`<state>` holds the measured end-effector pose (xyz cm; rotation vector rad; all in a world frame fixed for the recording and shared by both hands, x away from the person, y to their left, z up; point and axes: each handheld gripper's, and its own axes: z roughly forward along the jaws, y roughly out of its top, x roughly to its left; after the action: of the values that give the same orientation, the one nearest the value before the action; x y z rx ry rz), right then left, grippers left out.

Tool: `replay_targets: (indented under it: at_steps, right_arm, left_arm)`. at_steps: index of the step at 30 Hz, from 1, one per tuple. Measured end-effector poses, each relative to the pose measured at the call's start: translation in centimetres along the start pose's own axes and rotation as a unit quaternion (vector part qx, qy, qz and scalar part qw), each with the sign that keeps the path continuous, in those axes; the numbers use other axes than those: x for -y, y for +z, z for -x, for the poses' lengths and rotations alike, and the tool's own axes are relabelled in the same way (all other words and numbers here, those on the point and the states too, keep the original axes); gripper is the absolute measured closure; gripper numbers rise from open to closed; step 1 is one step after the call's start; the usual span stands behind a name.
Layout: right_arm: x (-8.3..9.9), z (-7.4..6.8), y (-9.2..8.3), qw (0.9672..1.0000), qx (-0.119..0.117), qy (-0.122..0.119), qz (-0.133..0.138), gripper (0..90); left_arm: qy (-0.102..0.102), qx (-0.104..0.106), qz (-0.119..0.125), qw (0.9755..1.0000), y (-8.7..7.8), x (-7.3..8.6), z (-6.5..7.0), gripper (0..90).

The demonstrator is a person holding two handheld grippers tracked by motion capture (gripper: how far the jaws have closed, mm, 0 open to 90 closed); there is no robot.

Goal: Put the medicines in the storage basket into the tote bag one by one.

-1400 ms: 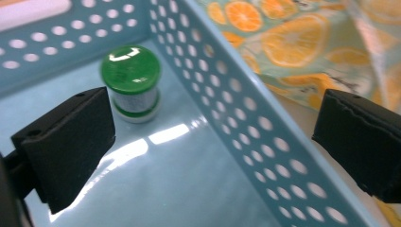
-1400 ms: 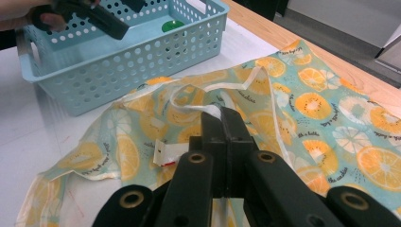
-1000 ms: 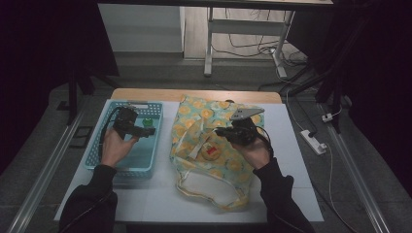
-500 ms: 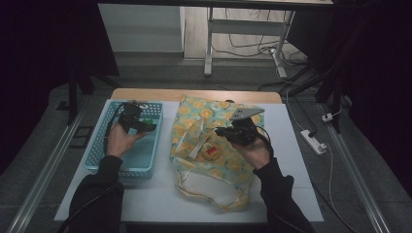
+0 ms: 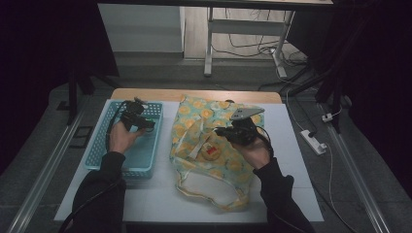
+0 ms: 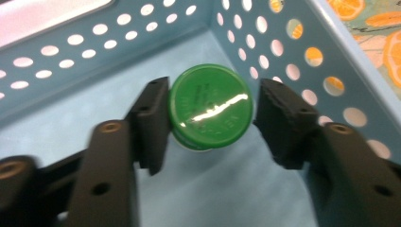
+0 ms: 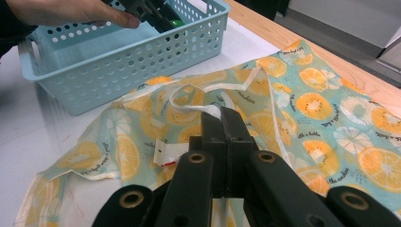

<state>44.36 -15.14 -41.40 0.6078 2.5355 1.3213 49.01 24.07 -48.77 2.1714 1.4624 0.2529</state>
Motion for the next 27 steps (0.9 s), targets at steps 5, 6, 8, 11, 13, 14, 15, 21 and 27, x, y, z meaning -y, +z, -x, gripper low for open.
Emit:
replay_targets:
  at_steps: [5,6,8,11,13,14,15,21,27]
  right_arm:
    - [0.0,0.0,0.0,1.0000,0.000,0.001,0.001,90.0]
    - [0.0,0.0,0.0,1.0000,0.000,0.001,0.001,90.0]
    - [0.0,0.0,0.0,1.0000,0.000,0.000,0.001,90.0]
    - [0.0,0.0,0.0,1.0000,0.000,0.000,0.001,89.9]
    - [0.0,0.0,0.0,1.0000,0.000,0.001,0.001,90.0]
    - [0.0,0.0,0.0,1.0000,0.000,0.001,0.001,90.0]
    - [0.0,0.0,0.0,1.0000,0.000,0.001,0.001,90.0]
    - [0.0,0.0,0.1,1.0000,0.000,0.001,0.001,90.0]
    - [0.1,0.0,0.1,1.0000,0.000,0.001,0.001,90.0]
  left_arm:
    - [-0.011,0.000,-0.008,0.9999,-0.1,-0.1,0.2,51.7]
    - [-0.013,-0.002,-0.011,0.9998,-0.2,-0.1,0.3,51.7]
    - [-0.013,-0.002,-0.012,0.9998,-0.3,-0.1,0.3,51.8]
    - [-0.019,0.000,-0.009,0.9998,-0.8,-0.1,0.3,51.9]
    - [-0.019,0.001,-0.004,0.9998,-1.3,-0.1,0.4,51.9]
    - [-0.020,0.002,-0.001,0.9998,-1.6,-0.1,0.4,51.9]
    - [-0.019,0.002,0.001,0.9998,-1.9,-0.1,0.5,51.9]
    - [-0.010,0.005,0.012,0.9999,-3.2,0.2,0.9,51.9]
    - [-0.011,0.008,0.021,0.9997,-4.4,0.5,1.3,51.9]
